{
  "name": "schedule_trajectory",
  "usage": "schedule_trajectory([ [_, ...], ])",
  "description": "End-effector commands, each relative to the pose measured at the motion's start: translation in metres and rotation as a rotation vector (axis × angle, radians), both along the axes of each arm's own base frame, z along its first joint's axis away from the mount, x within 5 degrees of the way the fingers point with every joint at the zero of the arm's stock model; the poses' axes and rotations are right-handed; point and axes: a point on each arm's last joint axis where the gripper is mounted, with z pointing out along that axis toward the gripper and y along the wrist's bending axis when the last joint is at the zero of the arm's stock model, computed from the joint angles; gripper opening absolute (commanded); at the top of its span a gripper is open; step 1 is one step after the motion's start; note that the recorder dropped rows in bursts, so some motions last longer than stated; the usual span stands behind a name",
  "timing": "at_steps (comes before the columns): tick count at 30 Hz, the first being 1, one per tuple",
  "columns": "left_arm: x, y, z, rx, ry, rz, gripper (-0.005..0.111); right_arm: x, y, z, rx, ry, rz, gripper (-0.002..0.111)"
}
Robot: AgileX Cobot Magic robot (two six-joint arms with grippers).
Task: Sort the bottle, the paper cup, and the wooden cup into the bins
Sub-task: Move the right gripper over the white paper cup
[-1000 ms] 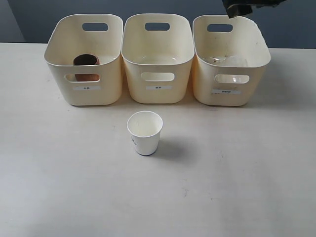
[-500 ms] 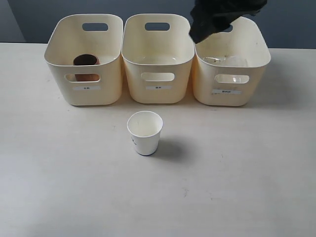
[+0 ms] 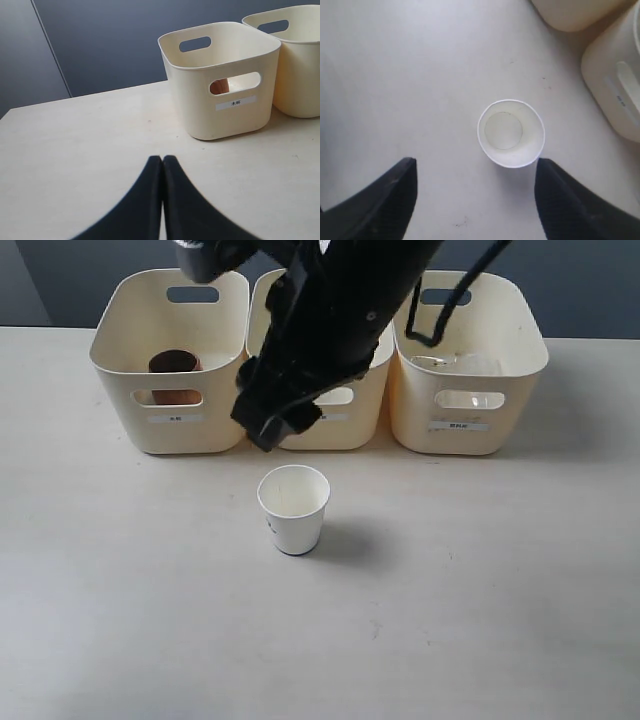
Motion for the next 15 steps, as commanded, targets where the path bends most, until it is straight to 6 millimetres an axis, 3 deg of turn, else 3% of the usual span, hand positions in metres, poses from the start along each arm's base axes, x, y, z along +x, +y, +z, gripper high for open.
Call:
schedule_trajectory([
  [1, 0.0, 0.0, 0.0, -0.003, -0.002, -0.003, 0.0, 0.008, 0.011, -0.023, -0.044, 0.017, 0.015, 0.064],
  [3, 0.0, 0.0, 0.0, -0.003, -0.002, -0.003, 0.0, 0.014, 0.016, -0.039, -0.069, 0.037, 0.024, 0.064],
  [15, 0.0, 0.0, 0.0, -0.003, -0.002, -0.003, 0.0, 0.029, 0.032, -0.086, -0.11, 0.094, 0.035, 0.064],
])
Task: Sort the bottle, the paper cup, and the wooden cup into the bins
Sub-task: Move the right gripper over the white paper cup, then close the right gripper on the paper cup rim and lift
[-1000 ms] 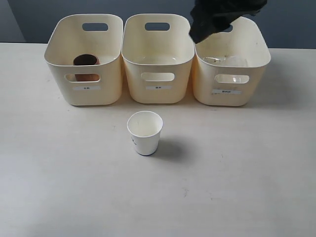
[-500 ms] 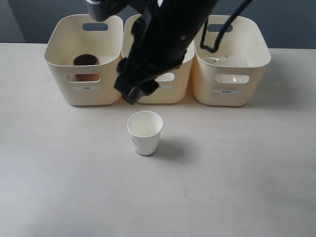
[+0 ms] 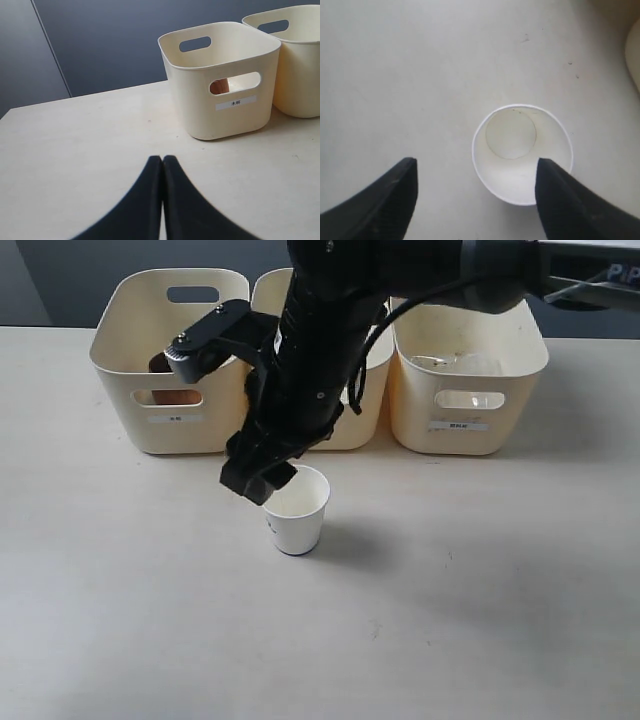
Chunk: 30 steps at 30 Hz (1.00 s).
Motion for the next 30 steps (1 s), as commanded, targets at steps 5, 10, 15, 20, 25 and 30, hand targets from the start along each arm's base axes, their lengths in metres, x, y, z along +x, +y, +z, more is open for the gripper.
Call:
schedule_trajectory([
  [5, 0.0, 0.0, 0.0, -0.003, -0.002, -0.003, 0.0, 0.007, 0.008, -0.028, -0.024, 0.032, 0.005, 0.064],
  [10, 0.0, 0.0, 0.0, -0.003, -0.002, -0.003, 0.0, 0.009, 0.011, -0.041, -0.032, 0.05, 0.004, 0.064],
  [15, 0.0, 0.0, 0.0, -0.003, -0.002, -0.003, 0.0, 0.012, 0.014, -0.054, -0.041, 0.067, 0.0, 0.064],
  [20, 0.0, 0.0, 0.0, -0.003, -0.002, -0.003, 0.0, 0.013, 0.015, -0.067, -0.06, 0.084, -0.001, 0.06],
  [25, 0.0, 0.0, 0.0, -0.003, -0.002, -0.003, 0.0, 0.015, 0.017, -0.074, -0.061, 0.083, -0.004, 0.046],
  [30, 0.0, 0.0, 0.0, -0.003, -0.002, -0.003, 0.0, 0.014, 0.016, -0.069, -0.063, 0.076, 0.028, 0.001],
])
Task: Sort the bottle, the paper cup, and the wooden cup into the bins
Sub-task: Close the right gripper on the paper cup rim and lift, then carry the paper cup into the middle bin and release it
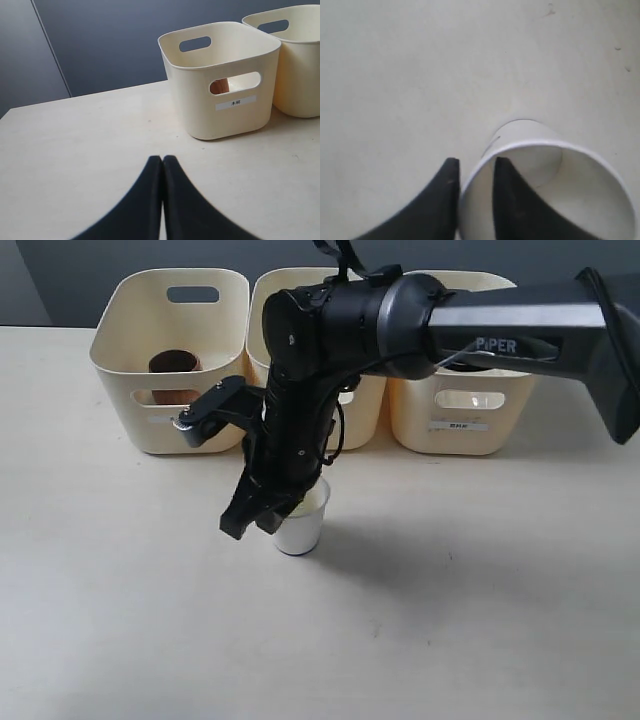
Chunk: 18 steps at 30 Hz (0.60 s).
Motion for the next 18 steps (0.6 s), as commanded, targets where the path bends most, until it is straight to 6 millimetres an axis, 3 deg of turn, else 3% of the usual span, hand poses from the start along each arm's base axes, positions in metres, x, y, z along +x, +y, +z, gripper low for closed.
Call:
schedule_trajectory([
  [1, 0.0, 0.0, 0.0, -0.003, -0.002, -0.003, 0.0, -0.003, -0.002, 0.009, 0.003, -0.011, 0.046, 0.0],
  [4, 0.0, 0.0, 0.0, -0.003, -0.002, -0.003, 0.0, -0.006, -0.005, 0.03, 0.03, -0.045, 0.052, -0.001],
  [12, 0.0, 0.0, 0.0, -0.003, -0.002, -0.003, 0.0, -0.023, -0.024, 0.115, 0.159, -0.206, 0.055, -0.001],
  [18, 0.0, 0.0, 0.0, -0.003, -0.002, -0.003, 0.0, -0.033, -0.041, 0.166, 0.242, -0.383, 0.034, -0.001],
])
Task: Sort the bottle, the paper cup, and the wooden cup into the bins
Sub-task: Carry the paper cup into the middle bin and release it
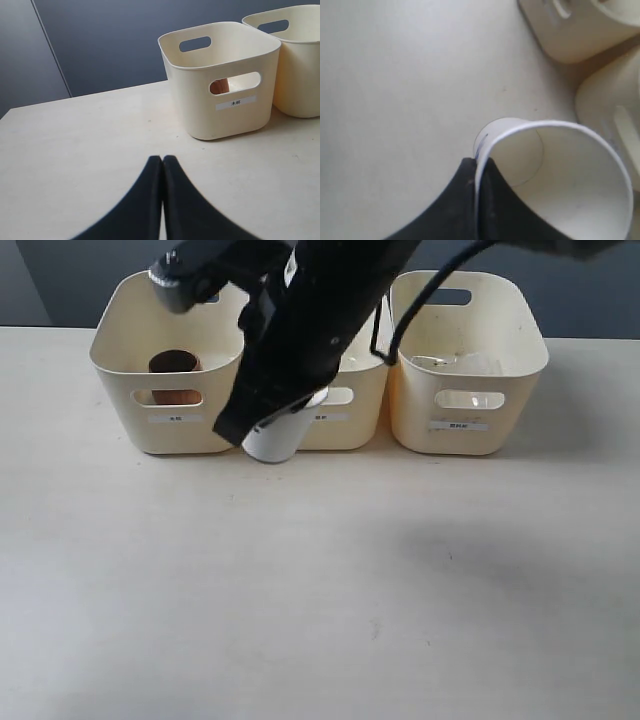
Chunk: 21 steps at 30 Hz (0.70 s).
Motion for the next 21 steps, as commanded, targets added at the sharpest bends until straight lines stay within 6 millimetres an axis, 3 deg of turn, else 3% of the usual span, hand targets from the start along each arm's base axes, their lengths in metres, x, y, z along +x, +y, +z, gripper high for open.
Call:
schedule_trajectory([
  [1, 0.0, 0.0, 0.0, -0.003, -0.002, -0.003, 0.0, -0.005, -0.014, 0.035, 0.052, -0.147, -0.029, -0.001],
  [5, 0.0, 0.0, 0.0, -0.003, -0.002, -0.003, 0.0, -0.002, -0.022, 0.053, 0.086, -0.271, -0.085, -0.001],
  [11, 0.0, 0.0, 0.0, -0.003, -0.002, -0.003, 0.0, 0.016, -0.022, 0.059, 0.131, -0.435, -0.2, -0.001],
  [21, 0.0, 0.0, 0.0, -0.003, -0.002, -0.003, 0.0, 0.042, -0.012, 0.035, 0.104, -0.516, -0.264, -0.001],
])
